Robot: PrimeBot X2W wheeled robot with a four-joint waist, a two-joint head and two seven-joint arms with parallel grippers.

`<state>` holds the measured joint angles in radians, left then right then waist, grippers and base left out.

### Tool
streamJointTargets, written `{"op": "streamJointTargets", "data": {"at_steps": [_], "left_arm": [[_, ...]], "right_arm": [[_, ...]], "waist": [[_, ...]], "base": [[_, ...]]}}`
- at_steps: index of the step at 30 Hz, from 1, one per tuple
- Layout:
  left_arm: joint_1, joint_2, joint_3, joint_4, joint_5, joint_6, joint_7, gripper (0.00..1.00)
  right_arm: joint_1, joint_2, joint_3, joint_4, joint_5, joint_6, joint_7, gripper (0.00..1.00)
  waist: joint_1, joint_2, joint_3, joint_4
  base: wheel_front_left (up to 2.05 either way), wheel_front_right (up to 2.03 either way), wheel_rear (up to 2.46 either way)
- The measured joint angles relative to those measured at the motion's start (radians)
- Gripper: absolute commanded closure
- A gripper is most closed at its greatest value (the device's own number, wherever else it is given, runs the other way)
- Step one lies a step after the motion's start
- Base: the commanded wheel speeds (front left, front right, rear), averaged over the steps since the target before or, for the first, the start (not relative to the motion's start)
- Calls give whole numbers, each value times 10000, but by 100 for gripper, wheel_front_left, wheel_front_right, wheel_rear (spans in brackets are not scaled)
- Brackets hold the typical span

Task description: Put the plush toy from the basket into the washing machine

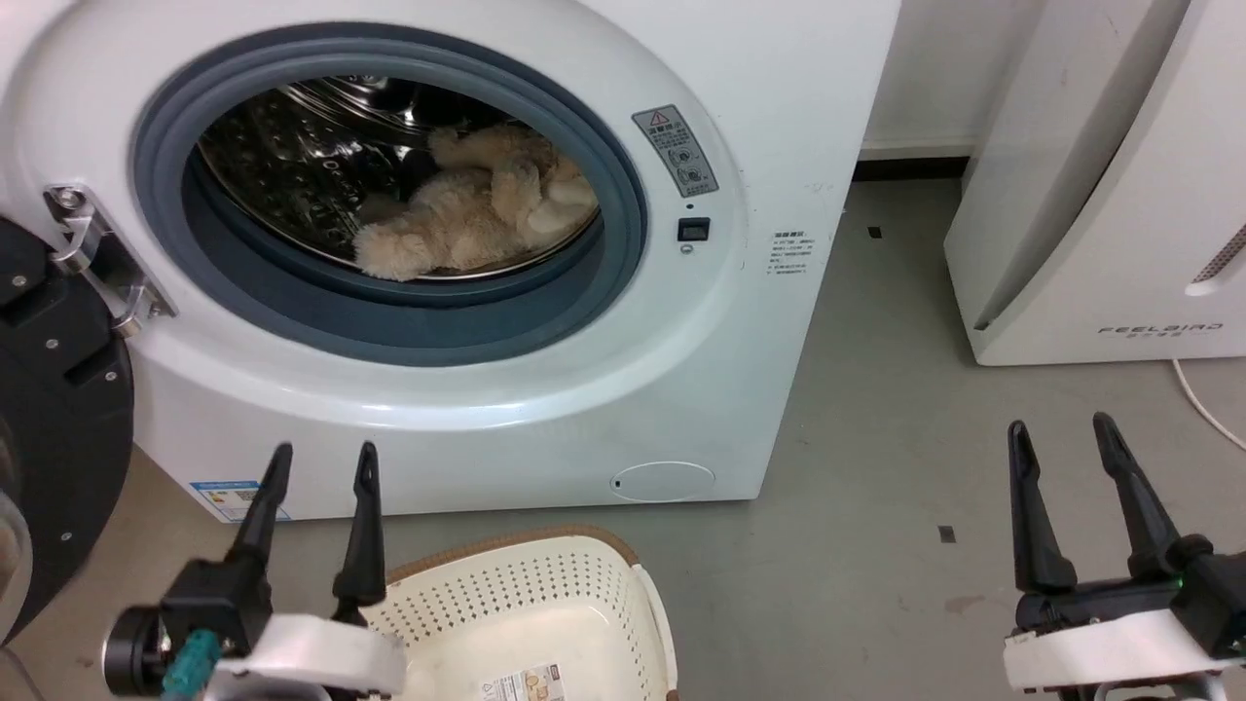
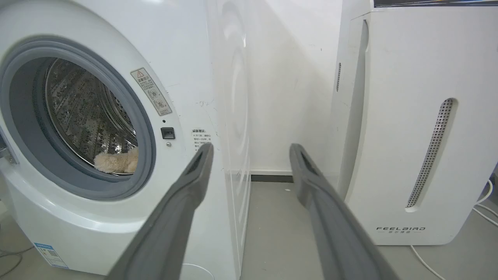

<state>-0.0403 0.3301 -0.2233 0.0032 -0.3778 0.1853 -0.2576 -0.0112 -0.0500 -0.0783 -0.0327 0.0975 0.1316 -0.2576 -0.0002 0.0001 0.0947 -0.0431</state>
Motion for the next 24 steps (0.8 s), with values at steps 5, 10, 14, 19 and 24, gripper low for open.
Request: {"op": "streamJointTargets", "data": {"at_steps": [5,10,14,19,24], "left_arm": [[572,-803,637,-176,709,-190,0,0],[839,-1183,986,6,1206,-617,0,0],[877,-1404,1162,161,1459,-886,4,100],[874,-1400,1143,159,1459,-888,21,100],[873,-1419,1162,159,1494,-918,119,100]], "right_arm": [[178,2,77,61,2,0,0,0],[276,2,171,167,2,0,0,0],[274,2,192,201,0,0,2,100],[270,2,188,201,0,0,17,100],[270,2,205,201,-15,0,98,100]], "waist": [[0,0,-131,101],[1,0,-245,169],[1,0,-332,193],[1,0,-345,198],[2,0,-369,207]], "base": [[0,0,0],[0,0,0],[0,0,0],[0,0,0],[0,0,0]]}}
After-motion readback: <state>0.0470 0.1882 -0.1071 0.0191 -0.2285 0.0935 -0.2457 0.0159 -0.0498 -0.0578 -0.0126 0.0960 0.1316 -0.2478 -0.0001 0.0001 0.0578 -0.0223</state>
